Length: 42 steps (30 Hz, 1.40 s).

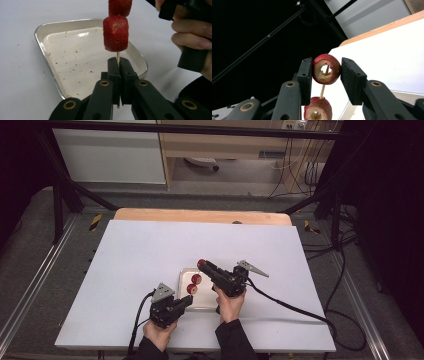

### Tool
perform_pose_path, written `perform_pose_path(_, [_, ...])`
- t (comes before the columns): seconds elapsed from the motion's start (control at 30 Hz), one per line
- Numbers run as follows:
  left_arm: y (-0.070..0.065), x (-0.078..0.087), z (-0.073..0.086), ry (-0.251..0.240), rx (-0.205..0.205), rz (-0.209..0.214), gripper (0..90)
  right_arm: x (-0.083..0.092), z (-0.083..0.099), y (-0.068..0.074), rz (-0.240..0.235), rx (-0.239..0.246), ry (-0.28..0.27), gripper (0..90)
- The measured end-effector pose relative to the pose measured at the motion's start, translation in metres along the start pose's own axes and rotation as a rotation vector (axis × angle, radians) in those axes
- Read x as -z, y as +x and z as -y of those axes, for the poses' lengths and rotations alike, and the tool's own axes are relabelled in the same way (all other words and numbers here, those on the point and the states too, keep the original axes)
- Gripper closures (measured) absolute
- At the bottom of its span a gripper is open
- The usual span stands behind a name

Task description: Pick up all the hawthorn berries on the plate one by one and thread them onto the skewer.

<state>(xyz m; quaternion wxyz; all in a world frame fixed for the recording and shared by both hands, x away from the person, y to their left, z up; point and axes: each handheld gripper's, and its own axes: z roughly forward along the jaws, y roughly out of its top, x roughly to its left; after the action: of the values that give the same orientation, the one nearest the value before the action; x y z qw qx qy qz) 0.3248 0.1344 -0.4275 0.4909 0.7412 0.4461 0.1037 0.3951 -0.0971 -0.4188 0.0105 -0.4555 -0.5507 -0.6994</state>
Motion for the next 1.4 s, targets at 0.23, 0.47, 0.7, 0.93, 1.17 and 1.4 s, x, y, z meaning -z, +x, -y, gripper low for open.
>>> perform_pose_path(0.23, [0.0029, 0.0001, 0.0009, 0.004, -0.049, -0.018, 88.7, -0.002, 0.001, -0.0023, 0.007, -0.023, 0.02, 63.0])
perform_pose_path(0.47, [0.0044, 0.0014, 0.0008, -0.006, -0.11, -0.034, 88.7, -0.0025, 0.0001, -0.0032, -0.006, -0.044, 0.034, 63.1])
perform_pose_path(0.7, [0.0016, 0.0027, 0.004, -0.032, -0.122, -0.023, 88.8, -0.0036, -0.0005, -0.0046, -0.019, -0.093, 0.034, 63.3])
perform_pose_path(0.93, [0.0017, 0.004, 0.0055, -0.069, -0.149, -0.06, 88.8, -0.0032, -0.0013, -0.0049, -0.041, -0.172, 0.039, 63.5])
perform_pose_path(1.17, [0.0038, 0.0036, 0.0034, -0.047, -0.153, -0.058, 88.8, -0.0034, -0.0046, -0.0049, -0.06, -0.204, 0.038, 63.5])
perform_pose_path(1.4, [0.0063, 0.0, -0.0001, -0.023, -0.149, -0.054, 88.8, -0.005, 0.003, -0.0074, -0.055, -0.192, 0.103, 63.4])
